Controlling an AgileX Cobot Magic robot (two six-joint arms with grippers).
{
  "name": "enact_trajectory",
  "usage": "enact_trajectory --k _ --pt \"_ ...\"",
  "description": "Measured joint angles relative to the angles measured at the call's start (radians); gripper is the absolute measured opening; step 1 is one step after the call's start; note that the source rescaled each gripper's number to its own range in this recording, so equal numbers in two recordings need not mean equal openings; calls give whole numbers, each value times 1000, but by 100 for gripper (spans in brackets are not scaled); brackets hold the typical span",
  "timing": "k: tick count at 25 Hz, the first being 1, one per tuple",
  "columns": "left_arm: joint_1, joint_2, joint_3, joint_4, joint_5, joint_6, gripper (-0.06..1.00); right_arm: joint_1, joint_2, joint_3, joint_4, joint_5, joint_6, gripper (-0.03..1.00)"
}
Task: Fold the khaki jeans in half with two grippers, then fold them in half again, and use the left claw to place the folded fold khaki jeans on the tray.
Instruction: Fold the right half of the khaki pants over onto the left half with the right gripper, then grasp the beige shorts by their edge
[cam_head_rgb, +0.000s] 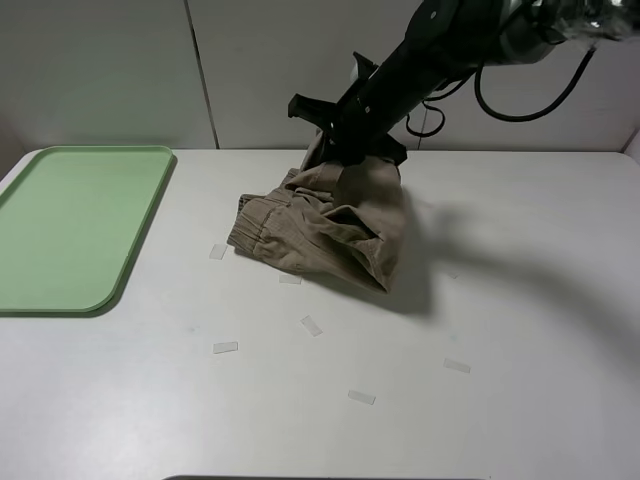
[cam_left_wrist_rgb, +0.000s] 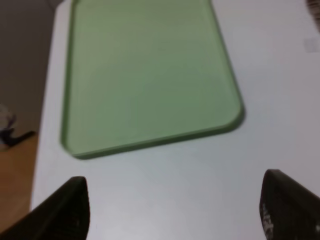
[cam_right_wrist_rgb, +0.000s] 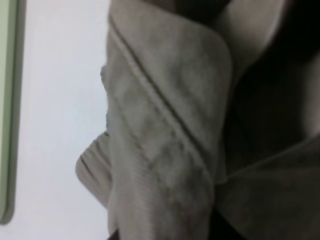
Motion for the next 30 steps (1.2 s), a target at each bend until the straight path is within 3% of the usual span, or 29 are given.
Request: enact_trajectory --k 3,5,7,11,13,22,30 --pt "0 -1 0 29 0 0 73 26 6 0 -1 -42 -26 7" --pt "0 -1 0 38 0 0 73 46 6 -1 0 -72 -46 14" --pt "0 -1 0 43 0 0 73 66 6 -1 4 -97 -62 31" --pt "0 -1 0 44 0 0 73 114 6 -5 15 -126 -113 84" --pt "0 -1 0 44 0 0 73 134 6 -6 19 -129 -127 95" --pt "0 -1 0 79 0 0 73 146 -1 -6 -18 -126 -130 100" --pt "0 -1 0 117 0 0 73 80 -32 -36 -363 -119 -131 100"
